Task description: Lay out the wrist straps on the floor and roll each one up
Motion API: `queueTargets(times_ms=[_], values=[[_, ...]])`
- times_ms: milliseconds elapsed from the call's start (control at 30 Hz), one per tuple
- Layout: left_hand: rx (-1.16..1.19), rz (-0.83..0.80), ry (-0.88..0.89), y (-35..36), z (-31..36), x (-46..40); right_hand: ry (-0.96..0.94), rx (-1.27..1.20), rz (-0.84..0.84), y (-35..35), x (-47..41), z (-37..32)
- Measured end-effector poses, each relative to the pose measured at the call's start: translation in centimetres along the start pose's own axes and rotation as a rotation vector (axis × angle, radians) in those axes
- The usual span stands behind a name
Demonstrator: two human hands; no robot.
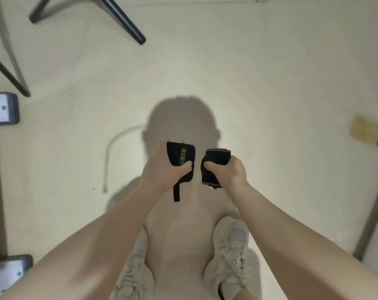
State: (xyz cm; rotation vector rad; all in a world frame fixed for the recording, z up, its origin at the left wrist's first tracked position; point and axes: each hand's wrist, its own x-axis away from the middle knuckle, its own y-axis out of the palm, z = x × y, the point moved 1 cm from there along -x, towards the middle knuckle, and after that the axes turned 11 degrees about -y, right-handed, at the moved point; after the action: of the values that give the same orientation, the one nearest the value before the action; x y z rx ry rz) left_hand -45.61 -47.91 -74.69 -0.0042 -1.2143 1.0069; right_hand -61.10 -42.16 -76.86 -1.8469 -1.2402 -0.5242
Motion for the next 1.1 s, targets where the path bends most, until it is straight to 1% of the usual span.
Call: queueTargets(times_ms=[133, 233, 333, 433, 500, 533, 600, 667, 733, 800, 867, 933, 1000, 1100], values=[[-0.159, -0.067, 0.091, -8.1, 5.9, 10.3, -0.024, 0.034, -0.041, -6.8, 9.3, -7.7], [-0.237, -0.079, 0.148, -14.6, 11.8, 18.5, -0.060, -0.065, -0.100, -13.2, 17.3, -14.6], [-0.327, -0.112, 0.256, -20.2, 18.3, 27.0, -0.151, -0.114, -0.109, -19.6, 25.9, -21.4], [-0.433, -0.149, 0.425, -24.5, 24.8, 34.3, -0.249, -0.141, 0.033, -25.4, 33.6, -26.1], [-0.476, -0.149, 0.514, -25.6, 28.1, 38.9, -0.320, -0.209, 0.148, -29.0, 38.4, -27.6], [-0.467, -0.161, 0.541, -25.5, 29.3, 41.1, -0.321, -0.264, 0.195, -30.8, 41.1, -27.5], [-0.431, -0.248, 0.548, -24.3, 31.0, 44.8, -0.305, -0.361, 0.265, -34.4, 45.5, -26.0], [-0.422, -0.410, 0.533, -21.4, 31.8, 47.8, -0.281, -0.404, 0.320, -37.9, 49.6, -23.2], [-0.433, -0.545, 0.553, -17.1, 32.8, 51.6, -0.248, -0.469, 0.428, -41.1, 53.8, -19.0], [-0.425, -0.654, 0.597, -11.6, 34.0, 56.2, -0.219, -0.556, 0.534, -44.3, 57.6, -14.4], [-0.439, -0.749, 0.643, -5.6, 34.1, 61.5, -0.191, -0.607, 0.600, -46.9, 61.5, -9.4], [-0.476, -0.842, 0.674, 0.6, 33.1, 67.1, -0.151, -0.639, 0.630, -49.0, 65.4, -4.1], [-0.525, -0.939, 0.713, 6.8, 31.3, 72.5, -0.141, -0.641, 0.618, -51.1, 69.3, 1.6], [-0.558, -1.028, 0.712, 15.1, 28.3, 80.3, -0.106, -0.652, 0.675, -55.0, 75.3, 10.6]])
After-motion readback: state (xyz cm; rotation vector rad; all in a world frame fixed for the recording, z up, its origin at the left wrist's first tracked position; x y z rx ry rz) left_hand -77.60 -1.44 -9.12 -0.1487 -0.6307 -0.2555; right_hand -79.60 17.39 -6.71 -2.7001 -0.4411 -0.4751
